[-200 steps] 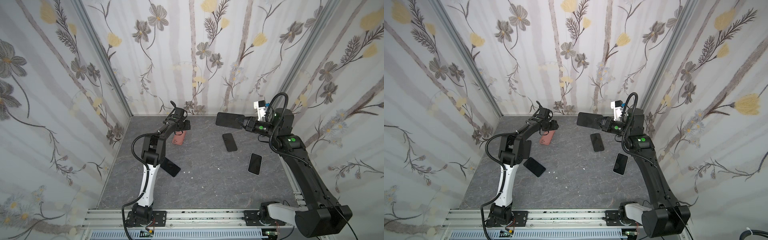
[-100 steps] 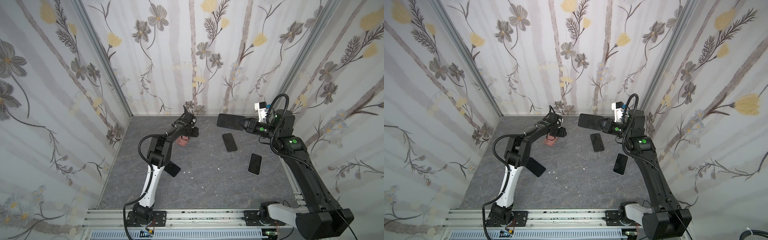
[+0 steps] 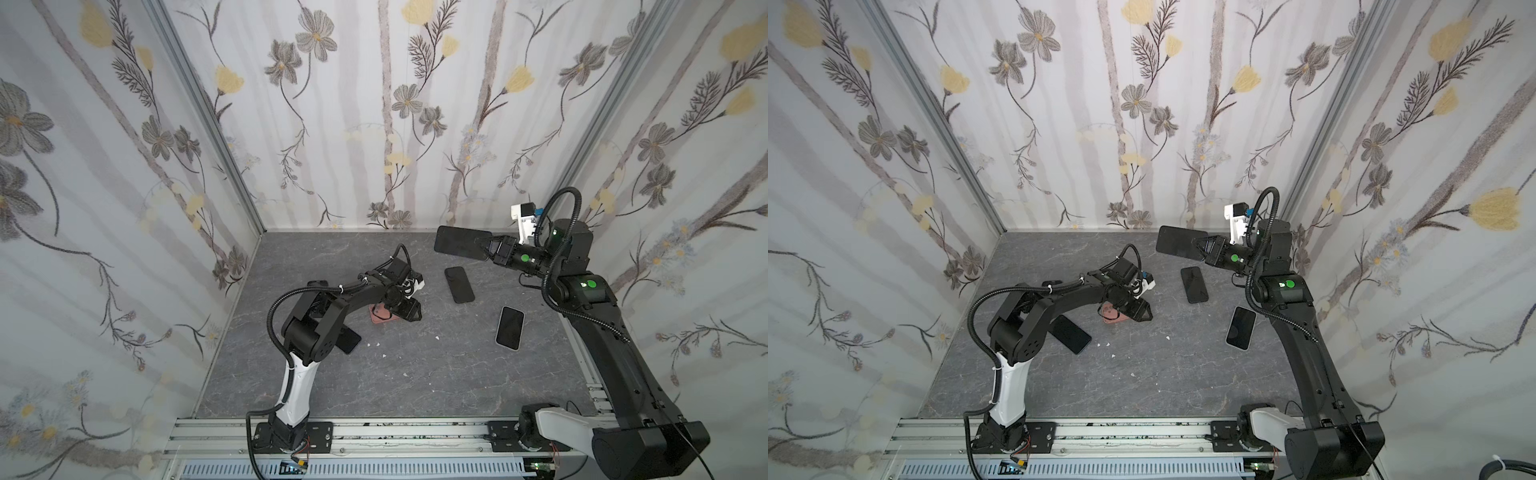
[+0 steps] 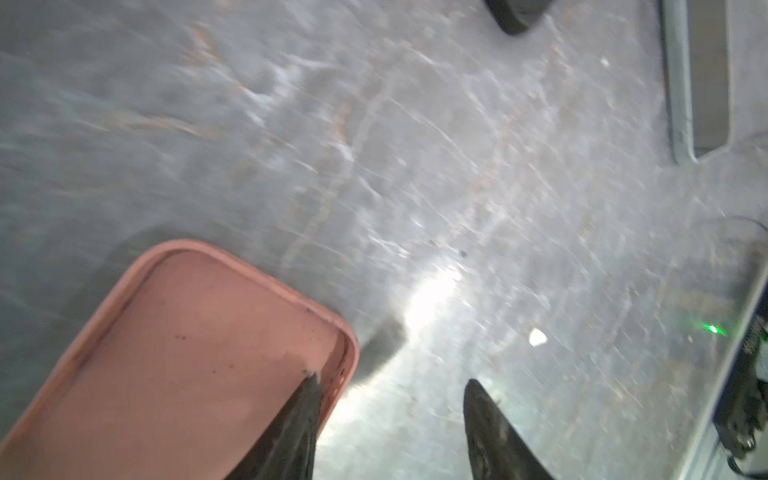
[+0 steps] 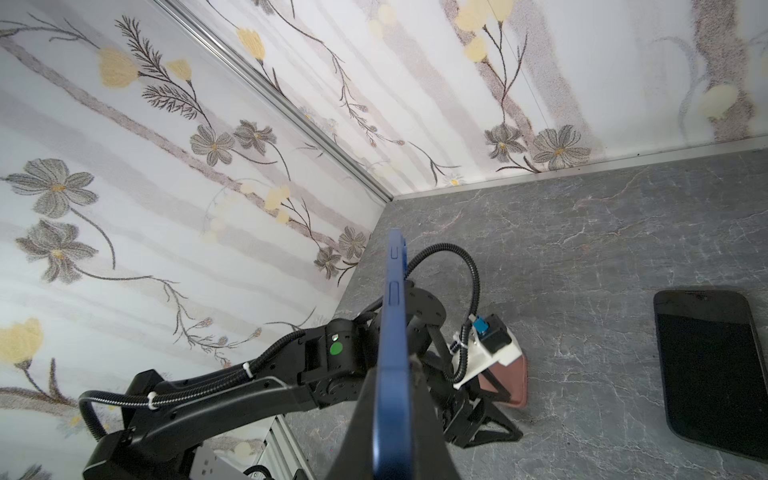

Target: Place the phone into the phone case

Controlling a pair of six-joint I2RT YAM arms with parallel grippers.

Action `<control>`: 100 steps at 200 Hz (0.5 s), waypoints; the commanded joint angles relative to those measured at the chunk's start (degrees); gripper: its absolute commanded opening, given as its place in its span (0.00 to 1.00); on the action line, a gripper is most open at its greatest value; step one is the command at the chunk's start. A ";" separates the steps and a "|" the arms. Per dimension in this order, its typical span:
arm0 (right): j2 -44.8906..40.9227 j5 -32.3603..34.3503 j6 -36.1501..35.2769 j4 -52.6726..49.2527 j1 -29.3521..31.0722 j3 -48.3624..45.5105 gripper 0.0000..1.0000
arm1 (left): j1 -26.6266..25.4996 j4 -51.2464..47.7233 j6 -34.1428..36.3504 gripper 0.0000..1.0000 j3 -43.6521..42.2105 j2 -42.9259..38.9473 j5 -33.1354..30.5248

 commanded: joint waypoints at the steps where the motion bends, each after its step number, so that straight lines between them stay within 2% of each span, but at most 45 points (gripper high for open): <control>1: -0.77 -0.10 0.39 1.30 0.03 0.06 0.00 | -1.71 2.67 3.63 0.55 -3.09 -3.20 5.26; 21: -0.97 0.60 0.53 0.78 0.01 -0.17 0.00 | -2.21 2.35 4.15 0.55 -3.51 -4.72 5.12; 50: -0.90 2.12 1.67 -0.58 -0.03 0.66 0.00 | -1.93 3.18 1.17 0.58 -1.60 -8.55 1.24; 75: -2.07 6.01 1.52 -2.79 0.13 0.29 0.00 | -0.46 7.34 -5.09 0.59 -3.73 -15.43 0.00; 100: -3.14 9.72 3.12 -2.70 1.92 -2.78 0.00 | 4.57 12.35 -13.24 0.59 -10.16 -22.79 -2.76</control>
